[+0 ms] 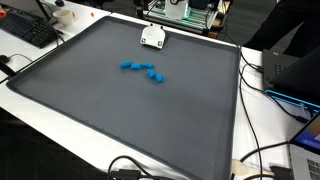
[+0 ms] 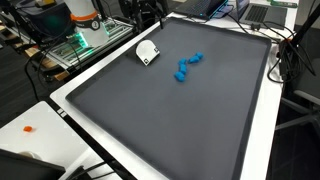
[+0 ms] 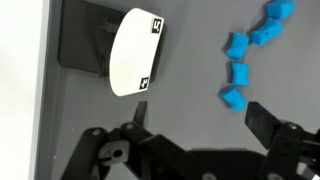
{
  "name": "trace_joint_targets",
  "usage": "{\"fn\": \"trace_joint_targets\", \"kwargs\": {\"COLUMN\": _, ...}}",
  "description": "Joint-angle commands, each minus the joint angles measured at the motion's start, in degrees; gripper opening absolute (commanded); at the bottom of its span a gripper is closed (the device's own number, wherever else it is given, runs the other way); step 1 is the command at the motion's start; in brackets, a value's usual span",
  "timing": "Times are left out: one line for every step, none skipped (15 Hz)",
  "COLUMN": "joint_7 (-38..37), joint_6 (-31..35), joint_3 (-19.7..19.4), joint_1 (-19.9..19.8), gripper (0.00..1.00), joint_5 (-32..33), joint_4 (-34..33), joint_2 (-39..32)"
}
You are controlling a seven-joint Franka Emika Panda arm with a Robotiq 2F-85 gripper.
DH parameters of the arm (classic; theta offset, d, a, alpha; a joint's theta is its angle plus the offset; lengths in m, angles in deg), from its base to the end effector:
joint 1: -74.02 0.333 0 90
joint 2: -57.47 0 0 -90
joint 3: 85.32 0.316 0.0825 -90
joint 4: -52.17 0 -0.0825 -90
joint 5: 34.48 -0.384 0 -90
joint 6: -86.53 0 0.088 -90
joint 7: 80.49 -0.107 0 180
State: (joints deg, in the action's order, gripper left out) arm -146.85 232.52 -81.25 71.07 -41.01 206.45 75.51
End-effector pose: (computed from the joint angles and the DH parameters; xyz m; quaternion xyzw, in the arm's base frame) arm 0.4105 0.0054 0.3478 -0.8138 0.5744 -0.0570 0.0677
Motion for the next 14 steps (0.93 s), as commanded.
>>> {"fn": "trace_joint_targets", "kwargs": {"joint_7": 4.57, "joint_6": -5.13, "joint_3": 1.15, "joint_1": -0.21, "gripper": 1.0, "joint_5": 3.66, "joint_4": -1.89, "joint_2": 3.46}}
{"fn": "trace_joint_targets", "kwargs": {"joint_7": 6.5, "joint_6": -7.1, "joint_3": 1.5, "joint_1": -0.18, "gripper": 1.0, "joint_5": 4.84, "joint_4": -2.97, "joint_2": 3.65}}
{"fn": "trace_joint_targets", "kwargs": {"joint_7": 9.08, "joint_6": -8.0, "joint_3": 1.54, "joint_1": 0.27, "gripper": 1.0, "joint_5": 5.29, "joint_4": -3.74, "joint_2": 3.91}}
{"fn": "trace_joint_targets", "kwargs": {"joint_7": 10.56, "joint_6": -9.83, "joint_3": 2.05, "joint_1": 0.07, "gripper": 1.0, "joint_5": 6.71, "joint_4": -4.74, "joint_2": 3.96}}
{"fn": "trace_joint_targets", "kwargs": {"joint_7": 12.43, "joint_6": -11.08, "joint_3": 2.44, "joint_1": 0.2, "gripper": 1.0, "joint_5": 7.55, "joint_4": -5.71, "joint_2": 3.9}}
{"fn": "trace_joint_targets", "kwargs": {"joint_7": 14.42, "joint_6": -12.1, "joint_3": 2.71, "joint_1": 0.47, "gripper": 1.0, "joint_5": 8.3, "joint_4": -6.56, "joint_2": 3.71}}
{"fn": "trace_joint_targets", "kwargs": {"joint_7": 16.4, "joint_6": -13.09, "joint_3": 3.05, "joint_1": 0.72, "gripper": 1.0, "joint_5": 8.97, "joint_4": -7.46, "joint_2": 3.53}}
{"fn": "trace_joint_targets", "kwargs": {"joint_7": 18.32, "joint_6": -13.85, "joint_3": 3.45, "joint_1": 0.9, "gripper": 1.0, "joint_5": 9.74, "joint_4": -8.24, "joint_2": 3.29}}
{"fn": "trace_joint_targets", "kwargs": {"joint_7": 20.46, "joint_6": -14.24, "joint_3": 3.73, "joint_1": 1.24, "gripper": 1.0, "joint_5": 10.23, "joint_4": -9.04, "joint_2": 3.01}}
{"fn": "trace_joint_targets", "kwargs": {"joint_7": 23.07, "joint_6": -14.36, "joint_3": 3.82, "joint_1": 1.68, "gripper": 1.0, "joint_5": 10.29, "joint_4": -9.59, "joint_2": 2.83}}
{"fn": "trace_joint_targets", "kwargs": {"joint_7": 25.63, "joint_6": -14.43, "joint_3": 4.0, "joint_1": 1.97, "gripper": 1.0, "joint_5": 10.41, "joint_4": -10.13, "joint_2": 2.72}}
{"fn": "trace_joint_targets", "kwargs": {"joint_7": 28.55, "joint_6": -14.44, "joint_3": 3.99, "joint_1": 2.43, "gripper": 1.0, "joint_5": 10.07, "joint_4": -10.58, "joint_2": 2.6}}
{"fn": "trace_joint_targets", "kwargs": {"joint_7": 31.51, "joint_6": -14.36, "joint_3": 3.95, "joint_1": 2.87, "gripper": 1.0, "joint_5": 9.71, "joint_4": -10.98, "joint_2": 2.49}}
{"fn": "trace_joint_targets", "kwargs": {"joint_7": 34.11, "joint_6": -14.51, "joint_3": 4.13, "joint_1": 3.01, "gripper": 1.0, "joint_5": 10.1, "joint_4": -11.5, "joint_2": 2.26}}
